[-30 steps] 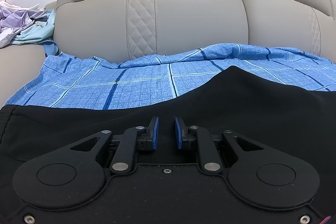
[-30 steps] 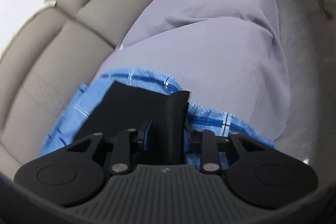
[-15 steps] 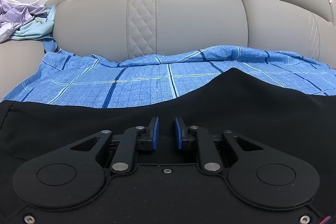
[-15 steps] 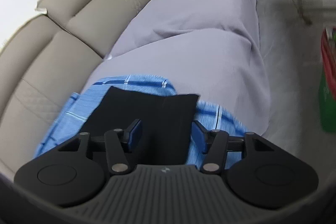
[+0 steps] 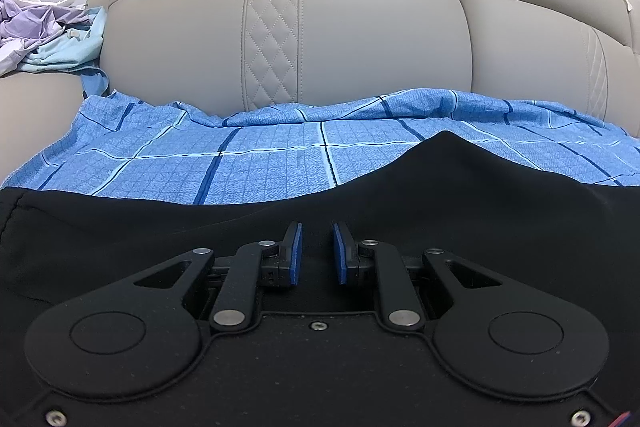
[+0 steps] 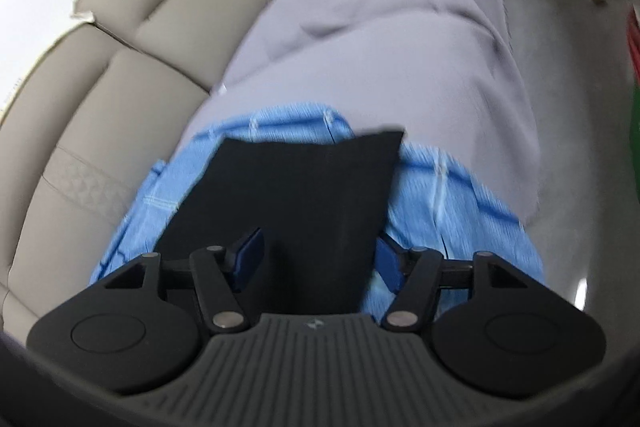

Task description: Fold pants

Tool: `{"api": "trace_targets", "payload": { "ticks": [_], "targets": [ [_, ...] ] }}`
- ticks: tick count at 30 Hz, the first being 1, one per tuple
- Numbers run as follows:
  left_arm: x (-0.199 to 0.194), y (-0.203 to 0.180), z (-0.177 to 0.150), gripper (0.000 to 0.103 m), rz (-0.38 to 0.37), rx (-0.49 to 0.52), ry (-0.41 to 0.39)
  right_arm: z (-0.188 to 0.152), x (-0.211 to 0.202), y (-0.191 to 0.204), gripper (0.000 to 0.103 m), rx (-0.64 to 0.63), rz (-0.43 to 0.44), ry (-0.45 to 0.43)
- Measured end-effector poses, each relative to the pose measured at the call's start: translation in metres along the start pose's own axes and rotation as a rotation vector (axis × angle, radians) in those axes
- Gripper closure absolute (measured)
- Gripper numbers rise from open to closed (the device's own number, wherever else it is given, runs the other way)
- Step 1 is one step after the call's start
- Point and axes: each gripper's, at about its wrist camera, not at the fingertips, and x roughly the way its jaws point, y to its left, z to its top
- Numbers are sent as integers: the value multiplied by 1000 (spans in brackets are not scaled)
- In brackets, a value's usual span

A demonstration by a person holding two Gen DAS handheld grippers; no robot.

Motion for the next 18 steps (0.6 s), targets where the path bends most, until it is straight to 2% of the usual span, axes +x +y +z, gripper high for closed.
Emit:
{"api": "trace_targets", "payload": {
  "ticks": [2,5,7,9,11,12,13,14,15,18],
  "targets": [
    [0,0,0,86,0,-1,0,5,9,-1,33,-19,35,-21],
    [0,0,0,86,3,4,1,10,11,0,50,11,72,-9],
    [0,-1,0,86,7,8,2,6,9,9,48,-40,112,-3],
    [0,-1,0,86,7,7,2,2,21,14,43,-79,12,-7],
    [0,-1,0,86,6,6,3,6,25,13,42,-47,23,-28],
    [0,-1,0,86,6,6,2,10,28,14,45,-36,24,-25],
    [0,-2,0,86,6,5,2,13,32,18,57,-47,22,-15],
    [0,-1,0,86,5,4,2,15,34,21,83,-64,5,-5],
    [-1,-1,0,86,5,1,3,17,36,26,93,-76,0,18],
    [-1,0,0,86,2,-6,3,14,34,49,96,-122,60,34]
  ]
}}
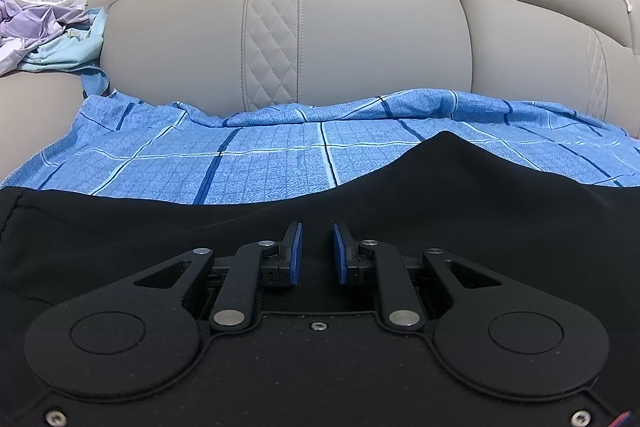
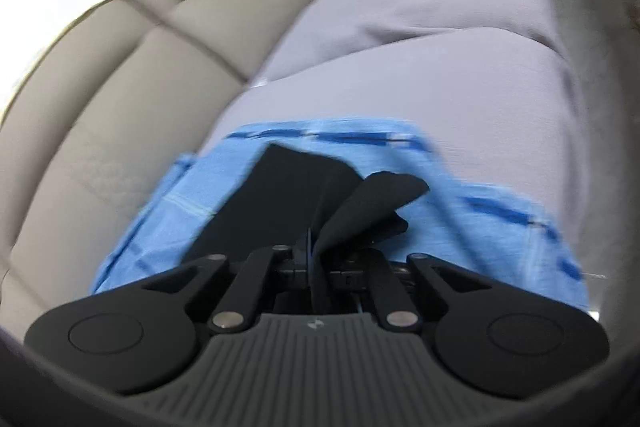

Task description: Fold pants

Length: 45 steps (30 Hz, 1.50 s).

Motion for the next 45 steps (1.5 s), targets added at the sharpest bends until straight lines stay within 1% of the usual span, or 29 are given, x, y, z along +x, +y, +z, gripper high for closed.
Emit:
{"api": "trace_targets", "payload": {
  "ticks": [2,3,4,5,7,9,10,13,14,16,18,19,20,21,22,23,24,27,28,30,32,33,35,36,38,40,43,44,45],
  "targets": [
    [0,0,0,86,-3,-5,0,-8,-4,33,96,-81,25,-8],
    [0,1,0,86,-4,-10,0,-17,-5,55,96,-139,54,-1],
    [0,2,0,86,-7,-16,0,-31,-7,83,96,-224,99,19],
    [0,2,0,86,-10,-22,0,-48,-10,110,96,-312,121,35],
    [0,4,0,86,-14,-31,1,-102,-19,168,96,-566,189,87],
    [0,5,1,86,-19,-37,1,-171,-32,213,96,-796,287,163],
    [0,6,1,86,-22,-41,1,-203,-37,226,96,-867,338,216],
    [0,8,1,86,-29,-54,2,-276,-53,241,96,-970,462,360],
    [0,8,1,86,-32,-58,1,-294,-60,242,96,-1005,483,367],
    [0,9,1,85,-37,-66,1,-316,-76,247,96,-1078,499,332],
    [0,10,1,85,-42,-73,2,-328,-89,248,95,-1109,538,337],
    [0,11,1,85,-45,-77,2,-329,-93,247,92,-1114,551,343],
    [0,11,1,85,-46,-80,1,-332,-97,245,75,-1129,575,352],
    [0,12,1,85,-48,-82,1,-332,-102,245,62,-1141,581,349],
    [-1,11,1,84,-46,-84,1,-332,-103,245,56,-1151,583,351],
    [-2,11,2,84,-44,-85,4,-331,-108,244,41,-1158,591,353],
    [-4,11,2,83,-45,-90,7,-328,-114,241,32,-1162,610,353],
    [-12,17,7,81,-94,-173,37,-321,-133,235,25,-1185,679,345],
    [-17,20,10,81,-123,-200,35,-316,-139,232,24,-1181,696,336],
    [-27,19,15,81,-157,-199,20,-305,-151,227,22,-1144,716,320],
    [-38,14,21,81,-217,-163,15,-299,-152,228,21,-1122,693,293],
    [-41,10,23,79,-259,-148,28,-300,-151,228,21,-1147,660,273],
    [-43,2,27,75,-370,-133,91,-312,-149,228,21,-1233,603,256],
    [-41,-2,28,72,-421,-128,125,-318,-149,227,21,-1259,593,259],
    [-32,-12,31,71,-513,-122,204,-332,-153,223,21,-1287,610,274],
    [-23,-19,36,71,-541,-120,250,-349,-157,222,21,-1317,621,252],
    [-12,-23,44,71,-535,-131,283,-372,-156,223,22,-1356,569,135],
    [-10,-23,47,71,-542,-139,295,-377,-153,224,24,-1355,547,102],
    [-8,-21,49,71,-554,-150,308,-380,-148,225,35,-1343,535,94]
  ]
}}
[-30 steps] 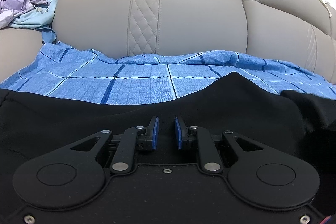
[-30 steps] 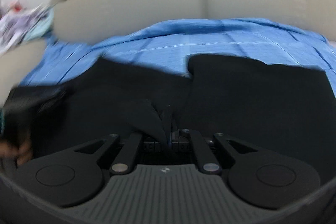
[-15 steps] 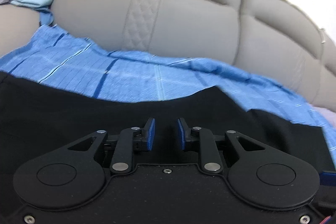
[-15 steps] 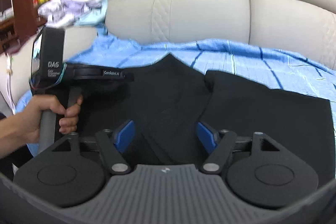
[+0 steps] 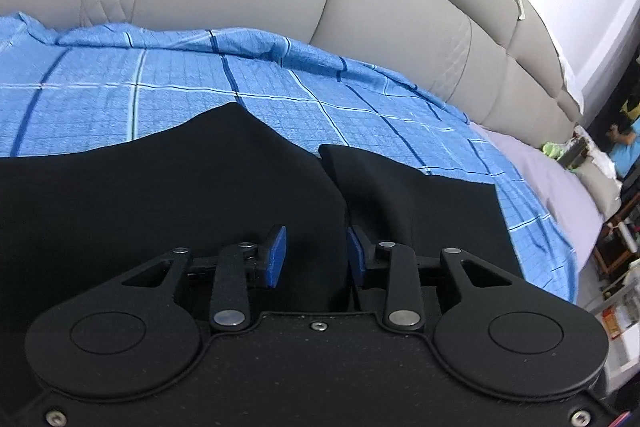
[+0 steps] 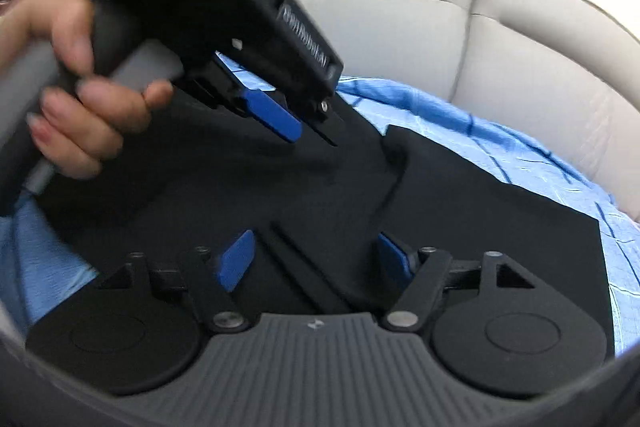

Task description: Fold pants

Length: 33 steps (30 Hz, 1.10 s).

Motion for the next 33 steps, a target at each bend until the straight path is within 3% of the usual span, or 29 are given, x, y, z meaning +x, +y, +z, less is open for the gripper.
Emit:
{"api": "trace_targets", "payload": {
  "ticks": [1,3,7,11,17,20,24,27,30,33],
  "targets": [
    [1,2,2,70,-11,-8,6,-1,6,-1,49,26,-1,8],
    [2,5,7,67,-38,-20,24,-2,7,-8,93,95,-17,-11],
    [9,7,10,57,-108,-41,78,-3,-11,-27,94,217,-19,-60],
    [30,1,5,49,-250,-96,165,-8,-32,-41,94,297,9,-67],
    [72,-15,0,46,-222,-132,207,-17,-49,-56,94,434,68,-80],
    [82,-22,1,36,-238,-167,178,-17,-54,-64,94,482,97,-91],
    [92,-29,9,45,-207,-197,152,-23,-66,-83,94,605,140,-125],
    [81,-32,13,47,-199,-185,144,-26,-76,-102,94,700,161,-157],
    [61,-32,7,37,-207,-139,127,-31,-77,-120,94,755,155,-181],
    [52,-24,-6,34,-266,-183,182,-31,-79,-125,94,728,129,-187]
  ]
}}
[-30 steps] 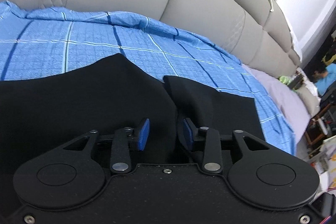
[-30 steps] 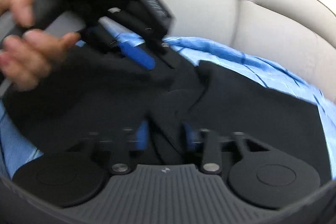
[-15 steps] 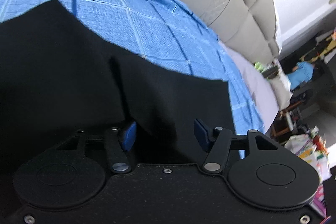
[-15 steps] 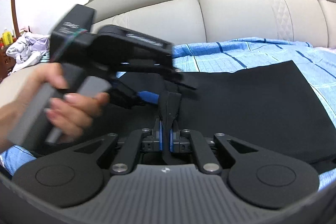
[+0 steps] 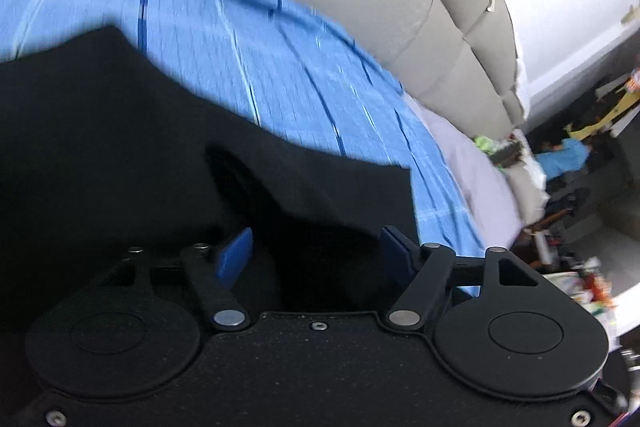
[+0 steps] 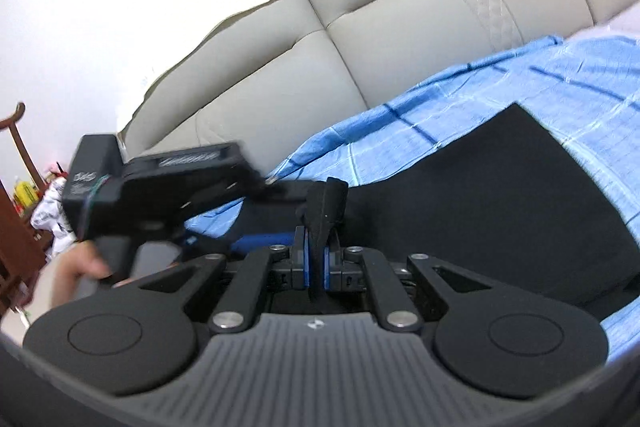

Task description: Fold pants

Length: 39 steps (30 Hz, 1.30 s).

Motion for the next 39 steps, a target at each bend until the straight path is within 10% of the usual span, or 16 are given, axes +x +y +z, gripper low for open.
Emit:
{"api": "trace_targets", "payload": {
  "ticks": [6,9,14,23,28,31,35,39],
  "targets": [
    [41,23,-5,36,-100,-178,67,-9,-1,15,93,-103,2,49],
    [48,25,4,62,-89,-245,-3,-11,-4,19,94,-134,-1,60],
    [38,-3,24,91,143,-7,-181,-12,6,27,94,-221,-26,84],
    [20,-32,18,94,435,377,-287,-40,46,65,93,-441,26,174],
    [9,-14,19,91,482,356,-270,-60,59,80,92,-540,62,233],
    [-5,-1,20,86,493,339,-285,-68,61,82,77,-563,80,261],
    [-28,-2,17,86,579,362,-370,-75,51,88,31,-581,150,269],
    [-49,-10,12,85,552,373,-403,-75,39,87,24,-559,189,259]
  ]
}}
